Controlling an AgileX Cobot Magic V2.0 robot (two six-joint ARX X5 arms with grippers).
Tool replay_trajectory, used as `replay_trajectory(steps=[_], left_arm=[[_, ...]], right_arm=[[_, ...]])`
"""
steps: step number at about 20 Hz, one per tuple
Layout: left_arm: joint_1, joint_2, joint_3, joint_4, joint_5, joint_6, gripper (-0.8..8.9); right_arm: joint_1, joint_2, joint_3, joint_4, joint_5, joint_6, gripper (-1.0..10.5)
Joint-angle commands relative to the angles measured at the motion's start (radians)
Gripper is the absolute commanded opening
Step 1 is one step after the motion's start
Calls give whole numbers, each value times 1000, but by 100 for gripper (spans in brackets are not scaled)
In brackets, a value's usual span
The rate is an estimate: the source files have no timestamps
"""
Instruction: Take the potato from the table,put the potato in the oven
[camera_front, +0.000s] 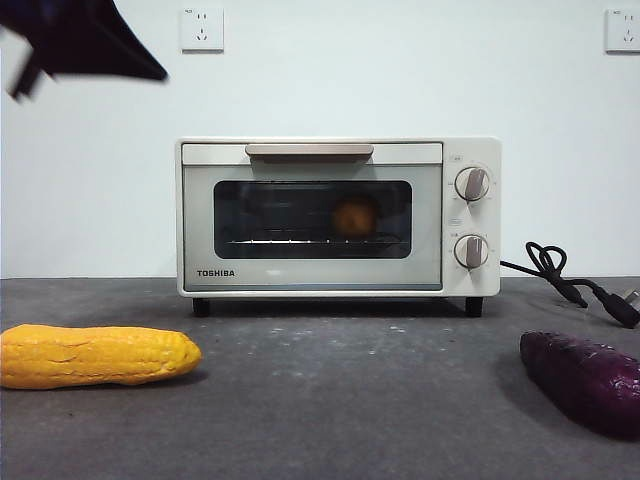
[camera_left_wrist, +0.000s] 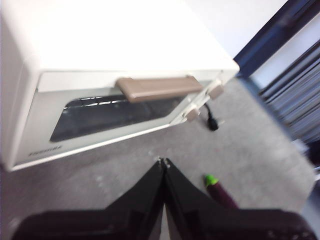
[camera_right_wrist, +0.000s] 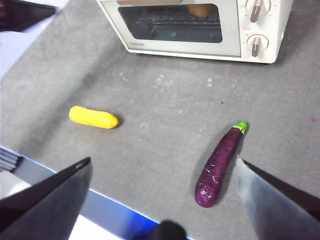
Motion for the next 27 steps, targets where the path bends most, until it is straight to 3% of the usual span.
replay_trajectory(steps=[1, 7, 17, 18, 21, 22, 27], left_arm=[[-27, -124, -1, -148, -85, 129, -7], [-74, -344, -1, -376, -233, 187, -7], [-103, -573, -1, -605, -287, 201, -8], [-103, -584, -1, -620, -287, 201, -8], [-103, -597, -1, -647, -287, 201, -8], [-103, -597, -1, -650, -286, 201, -8], [-102, -596, -1, -654, -285, 201, -4]], right_arm=[[2, 14, -2, 6, -5, -46, 473], [2, 58, -2, 6, -83, -98, 472], [2, 120, -2, 6, -108, -116, 461], [2, 122, -2, 6, -109, -116, 411], [2, 123, -2, 7, -109, -117, 30], [2, 123, -2, 7, -108, -124, -21], [2, 123, -2, 6, -102, -127, -1]])
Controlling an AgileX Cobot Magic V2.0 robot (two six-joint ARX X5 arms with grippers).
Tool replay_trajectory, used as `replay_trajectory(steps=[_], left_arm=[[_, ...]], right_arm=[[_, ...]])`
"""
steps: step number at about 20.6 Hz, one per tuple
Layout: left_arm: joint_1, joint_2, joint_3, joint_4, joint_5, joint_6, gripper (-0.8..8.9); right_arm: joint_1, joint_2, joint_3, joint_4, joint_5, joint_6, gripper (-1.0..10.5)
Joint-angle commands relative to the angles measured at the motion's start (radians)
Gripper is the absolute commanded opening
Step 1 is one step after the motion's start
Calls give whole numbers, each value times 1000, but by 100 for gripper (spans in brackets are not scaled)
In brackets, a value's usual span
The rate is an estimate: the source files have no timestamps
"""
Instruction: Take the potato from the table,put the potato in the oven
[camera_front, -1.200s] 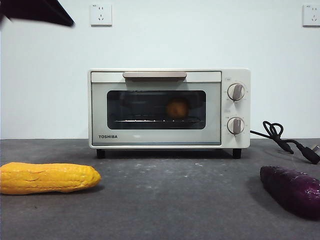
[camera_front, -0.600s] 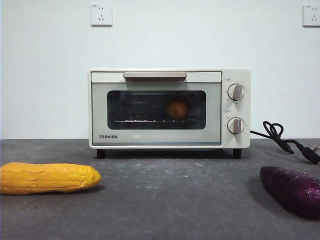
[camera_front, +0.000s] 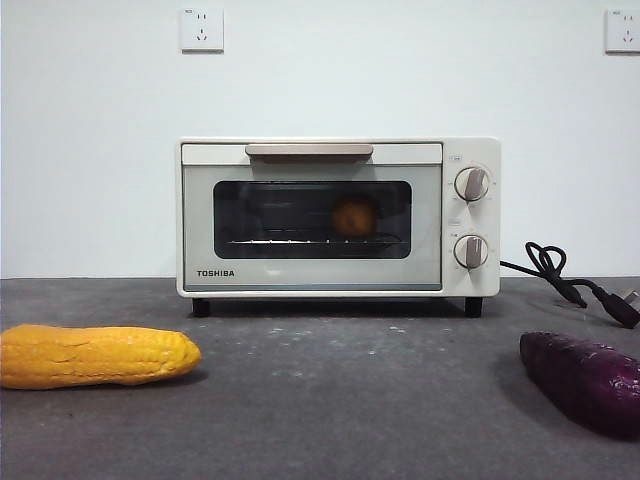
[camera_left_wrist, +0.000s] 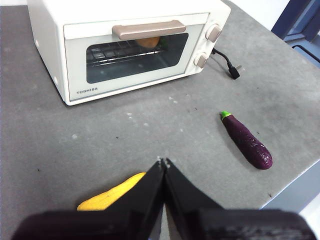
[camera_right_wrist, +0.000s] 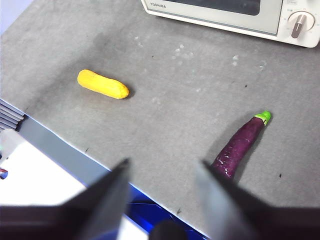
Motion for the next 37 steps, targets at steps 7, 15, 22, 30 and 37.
replay_trajectory(steps=[7, 15, 22, 30, 37], left_arm=[[-3, -2, -2, 0, -2, 12, -4], [-3, -2, -2, 0, -2, 12, -4], [86, -124, -124, 399, -235, 251, -4], [240, -425, -644, 900, -330, 243, -4], [259, -528, -839, 896, -343, 239, -4]], right_arm=[[2, -2, -2, 6, 2, -10, 1], [2, -2, -2, 6, 2, -10, 1], [2, -2, -2, 6, 2, -10, 1], [2, -2, -2, 6, 2, -10, 1], [2, -2, -2, 6, 3, -10, 1]])
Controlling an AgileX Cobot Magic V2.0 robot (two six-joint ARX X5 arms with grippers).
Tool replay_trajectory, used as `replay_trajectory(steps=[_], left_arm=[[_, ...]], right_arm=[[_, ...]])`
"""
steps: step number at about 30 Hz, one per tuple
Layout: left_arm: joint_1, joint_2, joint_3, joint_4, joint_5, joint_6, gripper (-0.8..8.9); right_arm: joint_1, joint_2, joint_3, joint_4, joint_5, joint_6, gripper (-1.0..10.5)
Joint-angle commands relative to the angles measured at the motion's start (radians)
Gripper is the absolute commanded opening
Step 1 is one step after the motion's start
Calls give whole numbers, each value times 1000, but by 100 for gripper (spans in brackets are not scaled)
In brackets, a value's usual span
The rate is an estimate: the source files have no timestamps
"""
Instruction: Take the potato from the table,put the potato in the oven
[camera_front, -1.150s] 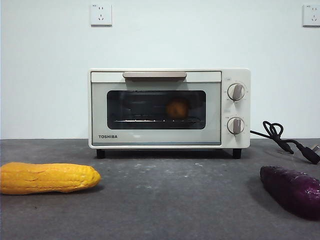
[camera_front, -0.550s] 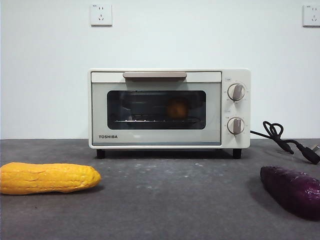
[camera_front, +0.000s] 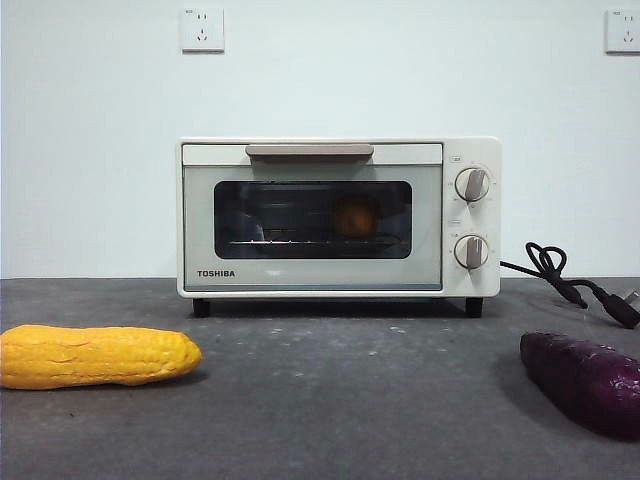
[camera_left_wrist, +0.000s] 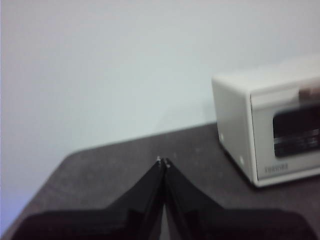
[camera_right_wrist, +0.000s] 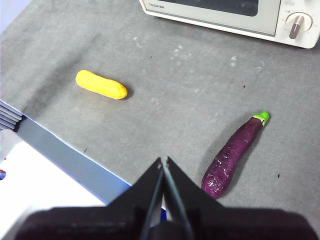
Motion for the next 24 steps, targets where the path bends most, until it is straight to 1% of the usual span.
replay_trajectory(steps=[1, 3, 9, 16, 18, 20, 24], left_arm=[[5, -33, -61, 6, -3, 3, -4], [5, -50, -91, -6, -3, 2, -4], [5, -101, -137, -105, -2, 2, -4], [5, -109, -171, -201, 2, -87, -4], [5, -109, -171, -202, 2, -116, -4], [5, -109, -171, -201, 2, -169, -4], [5, -109, -171, -201, -3, -174, -4]], right_arm=[[2, -2, -2, 6, 1, -6, 1], [2, -2, -2, 6, 1, -6, 1], [2, -2, -2, 6, 2, -6, 1], [2, -2, -2, 6, 2, -6, 1], [2, -2, -2, 6, 1, -6, 1], [2, -2, -2, 6, 2, -6, 1], [2, -2, -2, 6, 1, -6, 1]])
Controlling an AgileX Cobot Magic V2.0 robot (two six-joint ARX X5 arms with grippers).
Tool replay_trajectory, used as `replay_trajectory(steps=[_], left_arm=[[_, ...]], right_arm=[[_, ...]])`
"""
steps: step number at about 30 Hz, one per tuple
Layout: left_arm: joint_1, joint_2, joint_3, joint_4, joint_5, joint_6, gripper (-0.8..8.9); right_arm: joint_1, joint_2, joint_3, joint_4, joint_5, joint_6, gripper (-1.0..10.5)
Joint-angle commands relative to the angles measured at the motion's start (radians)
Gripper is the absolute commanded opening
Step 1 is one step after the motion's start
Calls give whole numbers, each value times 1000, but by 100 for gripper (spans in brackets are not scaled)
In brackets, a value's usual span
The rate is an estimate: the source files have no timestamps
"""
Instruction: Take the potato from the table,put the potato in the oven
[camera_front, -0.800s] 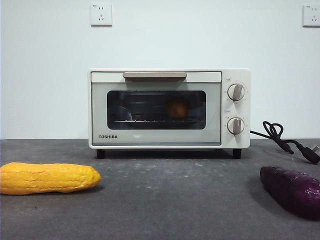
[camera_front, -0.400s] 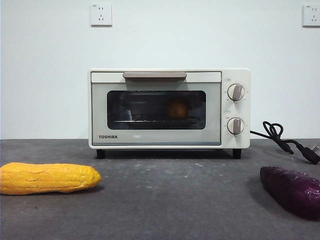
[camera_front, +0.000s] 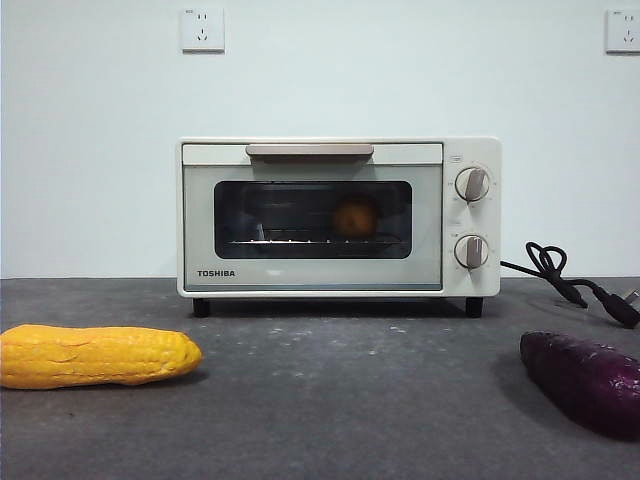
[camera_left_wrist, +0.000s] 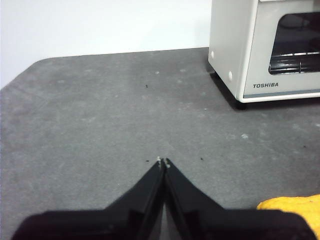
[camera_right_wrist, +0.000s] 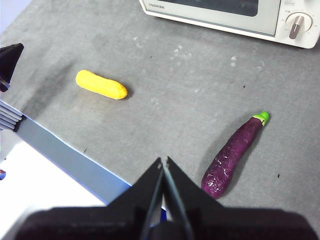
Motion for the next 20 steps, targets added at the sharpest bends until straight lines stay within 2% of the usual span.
replay_trajectory(steps=[1, 17, 20], left_arm=[[3, -2, -14, 0, -3, -28, -4], [3, -2, -14, 0, -3, -28, -4], [3, -2, -14, 0, -3, -28, -4]], right_arm=[[2, -2, -2, 6, 1, -6, 1], [1, -2, -2, 6, 5, -14, 1], [-9, -6, -2, 19, 11, -84, 1]])
